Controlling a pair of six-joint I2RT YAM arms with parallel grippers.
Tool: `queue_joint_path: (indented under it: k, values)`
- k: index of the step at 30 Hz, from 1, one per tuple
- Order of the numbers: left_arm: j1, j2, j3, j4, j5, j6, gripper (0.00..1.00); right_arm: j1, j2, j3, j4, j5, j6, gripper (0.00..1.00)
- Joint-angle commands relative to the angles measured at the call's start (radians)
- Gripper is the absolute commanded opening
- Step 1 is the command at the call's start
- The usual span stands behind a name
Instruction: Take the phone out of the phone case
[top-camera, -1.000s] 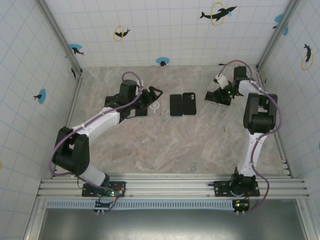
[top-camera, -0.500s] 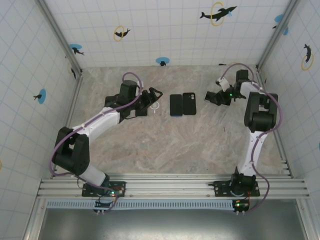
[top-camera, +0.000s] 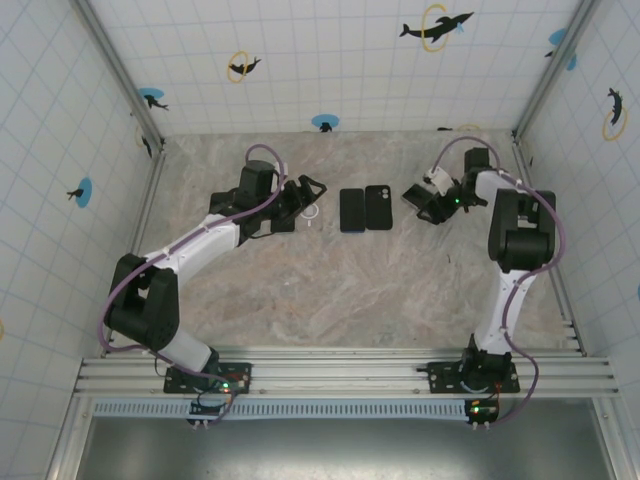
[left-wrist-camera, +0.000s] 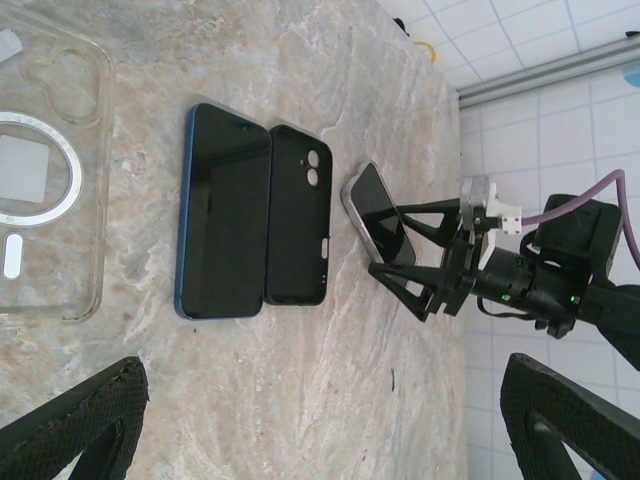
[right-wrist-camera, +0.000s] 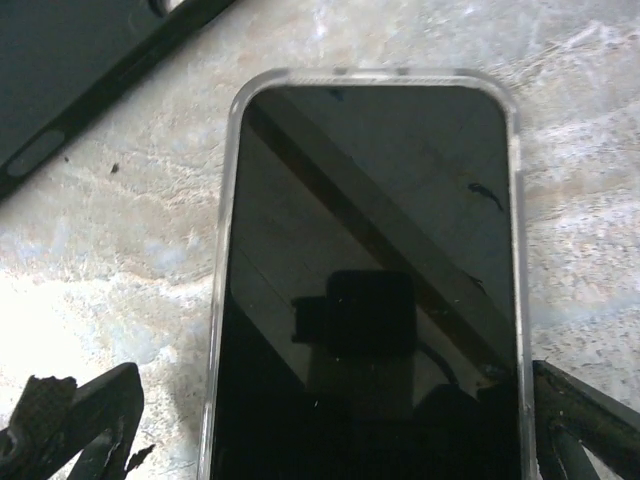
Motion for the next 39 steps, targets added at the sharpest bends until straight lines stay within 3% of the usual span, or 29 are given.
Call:
queue_joint_path:
  k: [1,5,17,29,33,39]
  values:
    - [0.005,0.006,0.004,0.007,0.022,0.023,0.93,0.019,-0.04,-0.049,-0.04,0.107,-0.031,0.99]
    - [0.005,0.006,-0.004,0.01,0.022,0.02,0.93,0.034,-0.031,-0.046,-0.016,0.153,0.014,1.0]
    - [0.008,0.02,-0.003,0.02,0.026,0.012,0.93,0.081,0.056,-0.024,-0.048,0.19,0.137,0.88]
    - [0.01,0.037,0.002,0.039,0.036,0.0,0.93,0.13,0.014,-0.128,0.068,0.39,0.136,0.79]
    - [0.01,0.04,0.003,0.042,0.038,0.0,0.93,0.133,0.001,-0.143,0.088,0.396,0.148,0.78]
    - [0.009,0.041,0.004,0.049,0.04,-0.005,0.93,0.125,-0.004,-0.138,0.068,0.37,0.185,0.65]
